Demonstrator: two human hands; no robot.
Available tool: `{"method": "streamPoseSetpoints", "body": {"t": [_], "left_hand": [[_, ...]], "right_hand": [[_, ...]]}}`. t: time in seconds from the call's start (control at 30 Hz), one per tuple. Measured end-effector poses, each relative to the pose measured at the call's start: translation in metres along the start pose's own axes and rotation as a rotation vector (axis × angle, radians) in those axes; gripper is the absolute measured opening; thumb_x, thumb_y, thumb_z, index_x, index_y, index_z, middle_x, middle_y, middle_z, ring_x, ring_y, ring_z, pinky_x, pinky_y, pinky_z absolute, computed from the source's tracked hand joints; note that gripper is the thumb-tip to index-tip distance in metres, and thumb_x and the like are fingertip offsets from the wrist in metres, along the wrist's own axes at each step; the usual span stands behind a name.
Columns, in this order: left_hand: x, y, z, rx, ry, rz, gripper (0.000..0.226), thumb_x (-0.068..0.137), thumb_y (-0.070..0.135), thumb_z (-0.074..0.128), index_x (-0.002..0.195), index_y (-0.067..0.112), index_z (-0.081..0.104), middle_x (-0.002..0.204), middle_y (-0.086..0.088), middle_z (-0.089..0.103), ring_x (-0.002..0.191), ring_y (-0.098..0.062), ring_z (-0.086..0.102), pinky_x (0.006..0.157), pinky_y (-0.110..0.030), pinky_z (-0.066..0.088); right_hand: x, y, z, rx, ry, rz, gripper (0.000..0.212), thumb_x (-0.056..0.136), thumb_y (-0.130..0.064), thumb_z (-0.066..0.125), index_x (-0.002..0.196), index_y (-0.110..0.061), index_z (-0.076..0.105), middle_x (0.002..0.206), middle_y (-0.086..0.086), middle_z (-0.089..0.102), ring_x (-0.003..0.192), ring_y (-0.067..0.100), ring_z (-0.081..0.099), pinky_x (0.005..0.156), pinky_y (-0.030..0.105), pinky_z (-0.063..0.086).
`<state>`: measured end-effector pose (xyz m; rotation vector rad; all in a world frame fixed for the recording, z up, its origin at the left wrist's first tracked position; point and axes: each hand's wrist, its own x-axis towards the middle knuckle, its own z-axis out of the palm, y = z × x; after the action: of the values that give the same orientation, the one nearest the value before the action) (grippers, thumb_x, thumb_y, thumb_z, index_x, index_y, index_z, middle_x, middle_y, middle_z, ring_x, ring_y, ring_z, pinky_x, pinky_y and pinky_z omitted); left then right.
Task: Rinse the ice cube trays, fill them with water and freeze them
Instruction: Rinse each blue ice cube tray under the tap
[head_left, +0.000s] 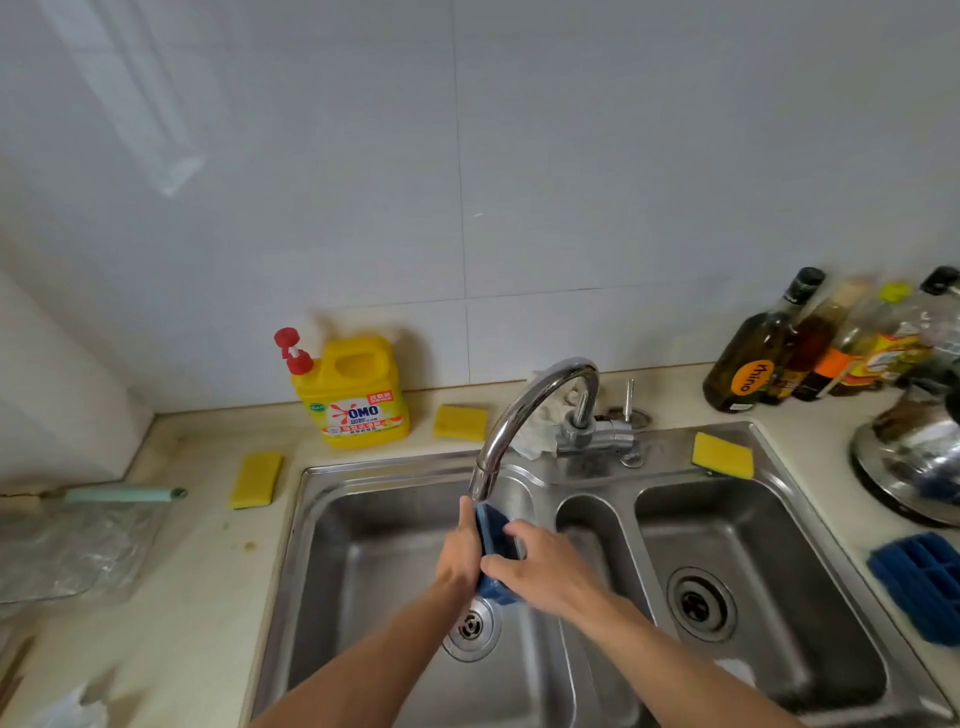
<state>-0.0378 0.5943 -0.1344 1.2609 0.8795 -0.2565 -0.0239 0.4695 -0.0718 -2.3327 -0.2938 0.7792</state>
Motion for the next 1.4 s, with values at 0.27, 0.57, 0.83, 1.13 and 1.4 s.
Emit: {"method": "streamPoseSetpoints", "body": {"t": [0.27, 0.57, 0.83, 1.13, 1.4], "left_hand": [[0.035, 0.016, 0.006, 0.128, -0.087, -0.004, 0.029, 0.100, 0.022, 0.048, 0.091, 0.008, 0.071, 0.090, -0.018, 0.076, 0.090, -0.036, 0.071, 0.092, -0.051, 0.058], [0.042, 0.017, -0.006, 0.204, -0.194, 0.021, 0.027, 0.097, 0.022, 0.050, 0.091, 0.006, 0.072, 0.075, -0.009, 0.075, 0.071, -0.024, 0.069, 0.070, -0.036, 0.058], [0.042, 0.023, 0.003, 0.222, -0.238, 0.014, 0.052, 0.102, 0.052, 0.042, 0.095, 0.009, 0.070, 0.081, -0.008, 0.078, 0.075, -0.024, 0.074, 0.069, -0.032, 0.059], [0.039, 0.032, 0.001, 0.316, -0.179, 0.015, 0.049, 0.101, 0.053, 0.042, 0.087, 0.011, 0.063, 0.075, -0.006, 0.073, 0.068, -0.018, 0.071, 0.064, -0.029, 0.058], [0.043, 0.039, -0.009, 0.513, -0.137, 0.070, 0.044, 0.102, 0.047, 0.043, 0.083, 0.015, 0.066, 0.085, -0.009, 0.073, 0.079, -0.022, 0.070, 0.087, -0.040, 0.059]], "right_hand": [[0.026, 0.001, -0.004, 0.063, 0.031, 0.088, 0.050, 0.069, -0.060, 0.059, 0.109, -0.029, 0.058, 0.084, -0.007, 0.069, 0.068, 0.011, 0.067, 0.062, 0.031, 0.056], [0.028, -0.004, 0.001, 0.162, -0.041, 0.123, 0.044, 0.082, -0.050, 0.063, 0.117, -0.029, 0.046, 0.094, -0.001, 0.066, 0.066, 0.012, 0.066, 0.048, 0.017, 0.049], [0.029, 0.002, -0.005, 0.221, -0.039, 0.170, 0.045, 0.073, -0.056, 0.062, 0.107, -0.030, 0.047, 0.084, 0.002, 0.071, 0.047, 0.009, 0.066, 0.045, 0.020, 0.050], [0.037, 0.004, -0.007, 0.260, -0.059, 0.154, 0.044, 0.071, -0.059, 0.063, 0.102, -0.032, 0.046, 0.087, 0.001, 0.074, 0.055, 0.014, 0.072, 0.053, 0.023, 0.057], [0.046, 0.004, -0.003, 0.226, -0.087, 0.165, 0.054, 0.068, -0.060, 0.061, 0.110, -0.029, 0.046, 0.091, -0.001, 0.073, 0.058, 0.016, 0.074, 0.049, 0.019, 0.052]]}}
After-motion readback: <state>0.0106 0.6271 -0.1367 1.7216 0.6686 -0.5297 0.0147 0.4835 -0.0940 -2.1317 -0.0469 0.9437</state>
